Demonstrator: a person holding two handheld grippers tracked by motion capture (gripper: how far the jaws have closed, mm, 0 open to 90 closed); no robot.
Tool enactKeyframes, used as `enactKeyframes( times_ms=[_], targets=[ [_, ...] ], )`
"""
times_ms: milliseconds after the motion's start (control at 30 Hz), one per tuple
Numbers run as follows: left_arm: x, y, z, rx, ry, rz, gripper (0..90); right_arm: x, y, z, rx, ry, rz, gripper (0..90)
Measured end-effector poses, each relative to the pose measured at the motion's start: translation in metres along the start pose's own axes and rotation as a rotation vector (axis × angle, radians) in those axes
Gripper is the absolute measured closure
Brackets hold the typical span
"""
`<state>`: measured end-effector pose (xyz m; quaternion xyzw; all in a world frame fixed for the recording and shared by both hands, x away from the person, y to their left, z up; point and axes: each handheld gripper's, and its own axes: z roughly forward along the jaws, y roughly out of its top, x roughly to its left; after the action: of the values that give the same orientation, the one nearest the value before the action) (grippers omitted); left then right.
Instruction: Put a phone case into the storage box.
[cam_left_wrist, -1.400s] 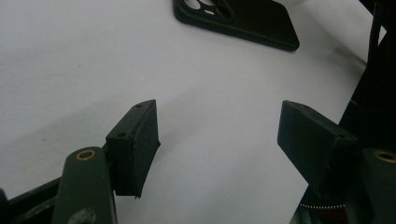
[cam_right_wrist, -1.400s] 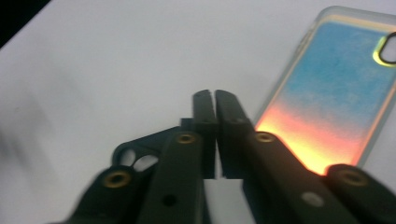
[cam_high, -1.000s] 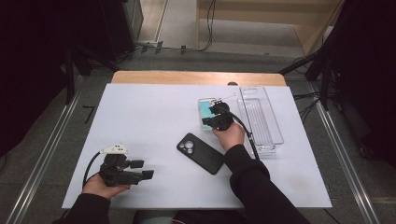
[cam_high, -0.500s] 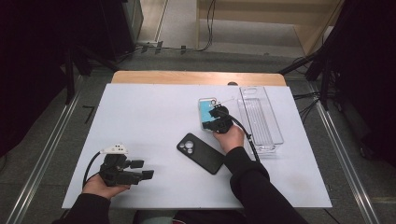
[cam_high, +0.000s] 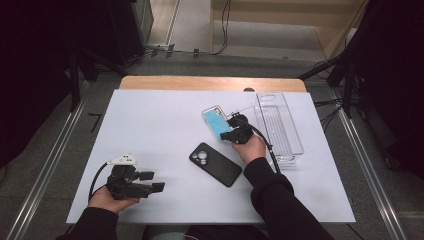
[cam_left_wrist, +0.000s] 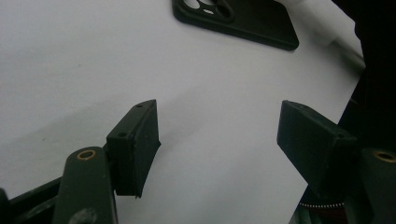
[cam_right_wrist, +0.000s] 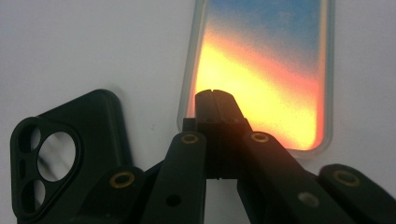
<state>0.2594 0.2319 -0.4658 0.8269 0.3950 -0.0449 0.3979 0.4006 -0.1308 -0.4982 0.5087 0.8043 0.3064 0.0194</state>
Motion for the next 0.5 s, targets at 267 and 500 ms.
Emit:
enactKeyframes(
  times_ms=[267,500],
  targets=[
    [0.0001,0.0000,-0.0003,-0.001,0.000,-0.001,29.9,-0.0012,-0.0040,-0.0048,0.023,-0.002,-0.004,87.9],
    [0.0002,0.0001,-0.0002,-0.002,-0.001,-0.002,29.9,-0.0035,-0.0055,-0.0063,0.020,-0.002,-0.002,87.8]
  ],
)
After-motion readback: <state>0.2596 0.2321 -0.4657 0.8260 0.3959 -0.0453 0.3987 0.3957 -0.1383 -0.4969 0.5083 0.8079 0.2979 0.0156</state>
